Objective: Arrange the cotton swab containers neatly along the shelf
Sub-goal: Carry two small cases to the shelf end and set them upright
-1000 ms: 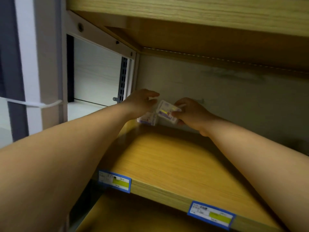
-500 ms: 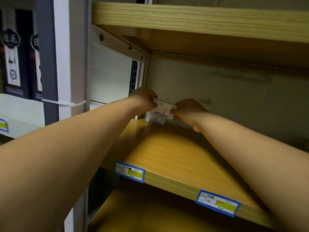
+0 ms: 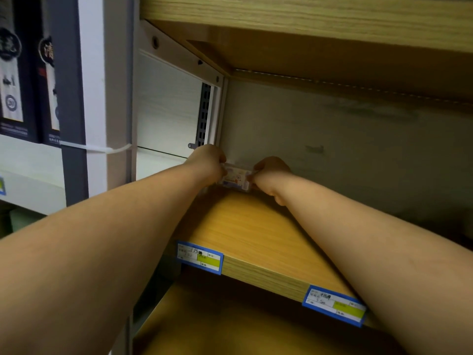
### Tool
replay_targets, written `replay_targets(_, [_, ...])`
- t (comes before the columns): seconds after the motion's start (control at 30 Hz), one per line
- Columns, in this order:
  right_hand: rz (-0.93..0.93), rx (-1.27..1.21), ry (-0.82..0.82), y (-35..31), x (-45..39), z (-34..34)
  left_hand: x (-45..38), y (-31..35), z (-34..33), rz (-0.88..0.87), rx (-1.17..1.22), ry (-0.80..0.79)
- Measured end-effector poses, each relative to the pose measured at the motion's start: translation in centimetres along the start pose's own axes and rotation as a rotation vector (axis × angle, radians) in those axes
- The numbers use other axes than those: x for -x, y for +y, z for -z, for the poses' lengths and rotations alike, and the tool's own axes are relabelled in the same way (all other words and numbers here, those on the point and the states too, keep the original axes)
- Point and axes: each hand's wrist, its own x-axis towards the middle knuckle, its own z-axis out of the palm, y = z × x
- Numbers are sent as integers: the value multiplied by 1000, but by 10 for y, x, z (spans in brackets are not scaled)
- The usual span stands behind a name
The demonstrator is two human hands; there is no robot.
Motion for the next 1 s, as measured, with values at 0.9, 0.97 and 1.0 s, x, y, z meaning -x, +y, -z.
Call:
replay_targets(0.9, [-4, 82, 71, -5, 2, -8, -11, -7, -17, 4, 125, 27])
replay_targets(0.97, [-9, 78, 66, -3, -1, -9, -14, -7, -20, 5, 137, 11])
replay_targets(1.0, [-10, 73, 65, -2, -3, -9, -15, -7, -21, 4, 139, 6])
